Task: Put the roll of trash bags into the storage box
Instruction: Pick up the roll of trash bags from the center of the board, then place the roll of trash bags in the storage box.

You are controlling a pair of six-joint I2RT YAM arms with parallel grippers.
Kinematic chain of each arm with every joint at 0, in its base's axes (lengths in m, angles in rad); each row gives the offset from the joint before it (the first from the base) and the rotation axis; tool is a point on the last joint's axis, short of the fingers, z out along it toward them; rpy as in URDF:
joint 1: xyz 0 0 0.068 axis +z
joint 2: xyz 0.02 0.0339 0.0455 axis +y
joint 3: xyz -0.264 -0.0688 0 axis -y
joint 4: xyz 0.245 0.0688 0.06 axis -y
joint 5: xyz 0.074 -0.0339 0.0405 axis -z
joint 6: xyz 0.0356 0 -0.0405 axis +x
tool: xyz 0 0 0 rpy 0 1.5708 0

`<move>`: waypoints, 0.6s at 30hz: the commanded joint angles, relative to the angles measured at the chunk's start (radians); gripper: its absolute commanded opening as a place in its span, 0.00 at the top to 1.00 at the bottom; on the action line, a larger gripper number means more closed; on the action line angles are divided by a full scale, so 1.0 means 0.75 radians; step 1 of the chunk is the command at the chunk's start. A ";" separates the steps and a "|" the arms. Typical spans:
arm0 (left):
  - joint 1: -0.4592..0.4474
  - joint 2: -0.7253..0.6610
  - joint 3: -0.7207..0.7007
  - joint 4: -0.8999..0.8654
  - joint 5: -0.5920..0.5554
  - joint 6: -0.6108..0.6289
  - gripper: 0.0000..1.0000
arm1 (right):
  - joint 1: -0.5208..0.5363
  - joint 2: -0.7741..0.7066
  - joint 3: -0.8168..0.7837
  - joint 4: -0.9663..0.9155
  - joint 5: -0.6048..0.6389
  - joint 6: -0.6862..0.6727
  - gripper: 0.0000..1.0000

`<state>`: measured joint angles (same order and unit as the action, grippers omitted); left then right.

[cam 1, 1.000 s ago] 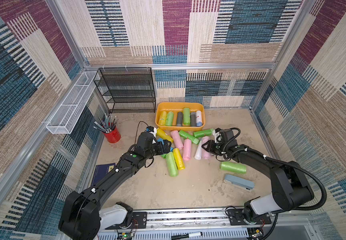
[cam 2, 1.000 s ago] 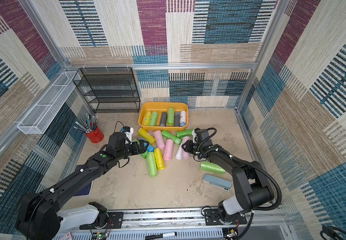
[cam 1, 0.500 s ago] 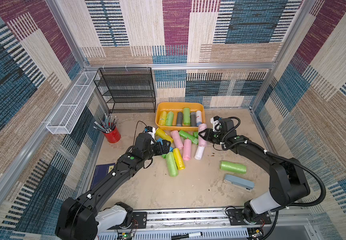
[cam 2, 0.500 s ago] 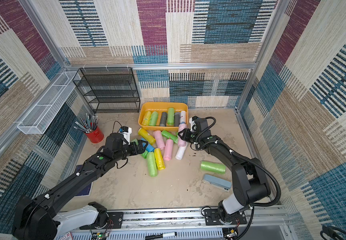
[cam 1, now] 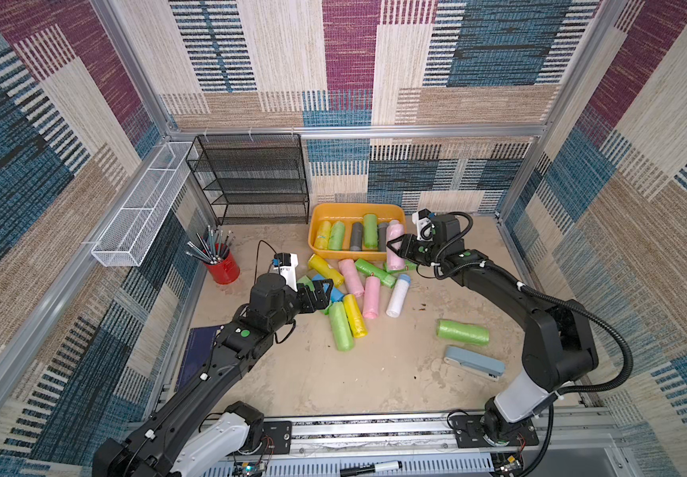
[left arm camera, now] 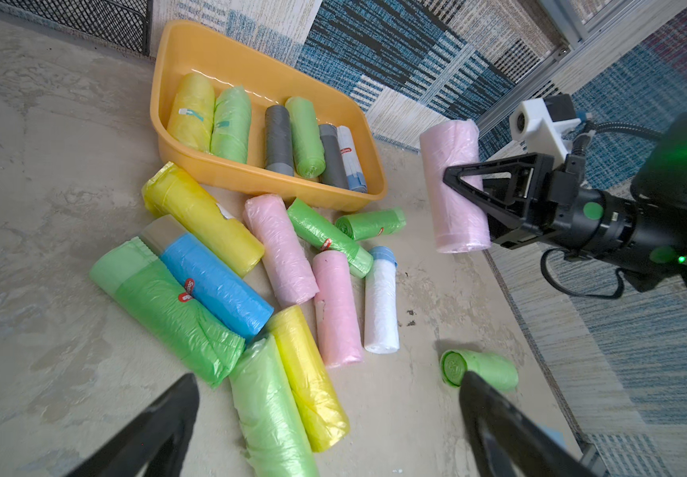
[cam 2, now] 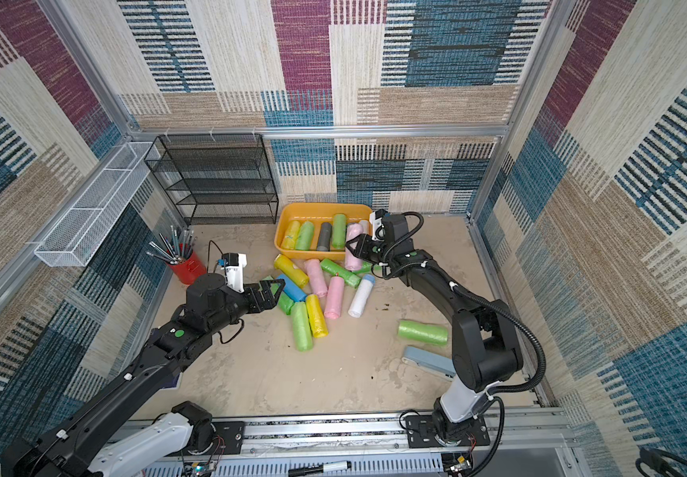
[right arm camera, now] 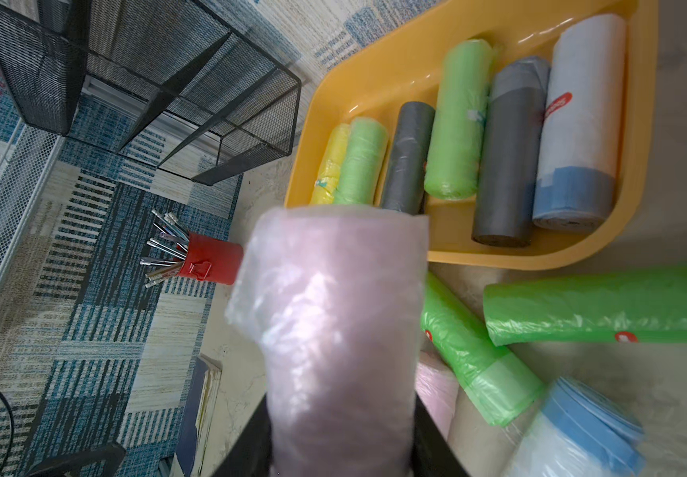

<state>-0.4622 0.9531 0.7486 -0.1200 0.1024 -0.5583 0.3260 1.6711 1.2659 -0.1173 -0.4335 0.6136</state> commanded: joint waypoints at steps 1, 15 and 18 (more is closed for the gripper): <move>0.001 -0.005 -0.005 0.017 -0.022 -0.002 0.02 | 0.001 0.059 0.080 0.094 -0.032 0.033 0.69; 0.001 -0.031 -0.010 0.017 -0.012 -0.005 0.01 | 0.001 0.403 0.479 0.056 -0.059 0.023 0.69; 0.001 -0.033 -0.015 0.019 -0.034 0.001 0.01 | 0.003 0.491 0.566 0.041 -0.067 0.033 0.70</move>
<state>-0.4625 0.9310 0.7422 -0.1219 0.0986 -0.5625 0.3260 2.0018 1.6428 -0.1123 -0.4641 0.6277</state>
